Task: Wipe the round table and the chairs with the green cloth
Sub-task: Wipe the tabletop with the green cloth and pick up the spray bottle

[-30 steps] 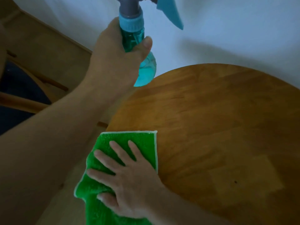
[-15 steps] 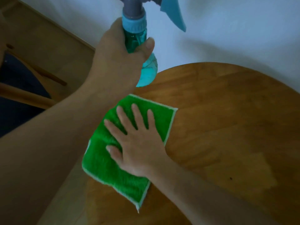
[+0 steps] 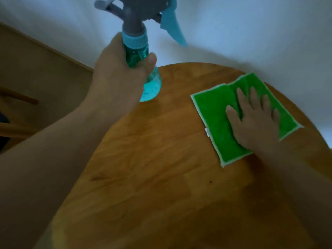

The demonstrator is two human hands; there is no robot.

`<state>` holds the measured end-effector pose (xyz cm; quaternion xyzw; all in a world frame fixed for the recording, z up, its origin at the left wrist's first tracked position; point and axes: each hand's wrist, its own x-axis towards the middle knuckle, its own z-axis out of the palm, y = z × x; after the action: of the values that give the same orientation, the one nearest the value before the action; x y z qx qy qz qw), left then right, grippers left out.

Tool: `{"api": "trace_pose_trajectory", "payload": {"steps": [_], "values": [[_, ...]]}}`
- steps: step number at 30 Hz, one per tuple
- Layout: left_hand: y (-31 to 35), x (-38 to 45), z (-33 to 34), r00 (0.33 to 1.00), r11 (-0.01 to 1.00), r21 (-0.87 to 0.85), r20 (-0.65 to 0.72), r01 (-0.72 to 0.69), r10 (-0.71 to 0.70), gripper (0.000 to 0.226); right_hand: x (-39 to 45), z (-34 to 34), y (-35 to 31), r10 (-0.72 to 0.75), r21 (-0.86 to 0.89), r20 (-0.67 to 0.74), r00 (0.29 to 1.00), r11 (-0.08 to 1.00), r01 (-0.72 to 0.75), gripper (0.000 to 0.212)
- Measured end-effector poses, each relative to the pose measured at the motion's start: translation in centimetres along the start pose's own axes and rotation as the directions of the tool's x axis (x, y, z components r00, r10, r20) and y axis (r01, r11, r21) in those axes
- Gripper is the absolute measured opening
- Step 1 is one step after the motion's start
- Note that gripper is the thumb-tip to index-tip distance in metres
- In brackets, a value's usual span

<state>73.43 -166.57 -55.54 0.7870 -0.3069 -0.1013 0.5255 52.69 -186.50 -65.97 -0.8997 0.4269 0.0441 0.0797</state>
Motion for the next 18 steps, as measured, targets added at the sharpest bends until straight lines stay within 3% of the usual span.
{"api": "trace_pose_trajectory", "payload": {"steps": [3,5,7,8,11,14,16,18], "values": [[0.0,-0.4,1.1,0.993,0.995,-0.008,0.056,0.102,-0.101,0.018,-7.9,-0.3,3.7,0.199,0.012,0.056,0.978,0.98,-0.2,0.075],[0.3,-0.6,2.2,0.991,0.993,-0.007,0.072,0.116,-0.115,0.02,-13.9,0.4,2.4,0.22,-0.026,0.135,0.966,0.976,-0.218,0.072],[0.1,-0.7,3.2,0.989,0.992,0.004,0.079,0.123,-0.123,0.021,-20.0,1.5,-1.6,0.058,-0.022,0.221,0.973,0.998,-0.054,0.073],[0.2,-0.8,3.6,0.988,0.992,0.016,0.089,0.124,-0.125,0.022,-22.6,2.4,-3.8,-0.101,-0.04,0.238,0.966,0.993,0.113,0.074],[0.2,-1.4,4.6,0.978,0.991,0.022,0.159,0.131,-0.132,0.024,-25.2,4.0,-9.5,-0.498,0.05,0.305,0.812,0.86,0.509,0.072],[0.4,-1.6,5.2,0.977,0.993,0.027,0.181,0.113,-0.116,0.024,-19.4,3.4,-11.8,-0.66,0.2,0.194,0.726,0.751,0.629,0.063],[0.6,-1.4,5.6,0.98,0.993,0.021,0.162,0.114,-0.115,0.021,-13.8,2.7,-10.8,-0.609,0.183,0.075,0.79,0.787,0.589,0.061],[0.7,-1.2,6.2,0.981,0.991,-0.017,0.144,0.132,-0.129,0.021,-9.2,1.8,-7.7,-0.432,0.053,0.049,0.901,0.902,0.429,0.062]]}}
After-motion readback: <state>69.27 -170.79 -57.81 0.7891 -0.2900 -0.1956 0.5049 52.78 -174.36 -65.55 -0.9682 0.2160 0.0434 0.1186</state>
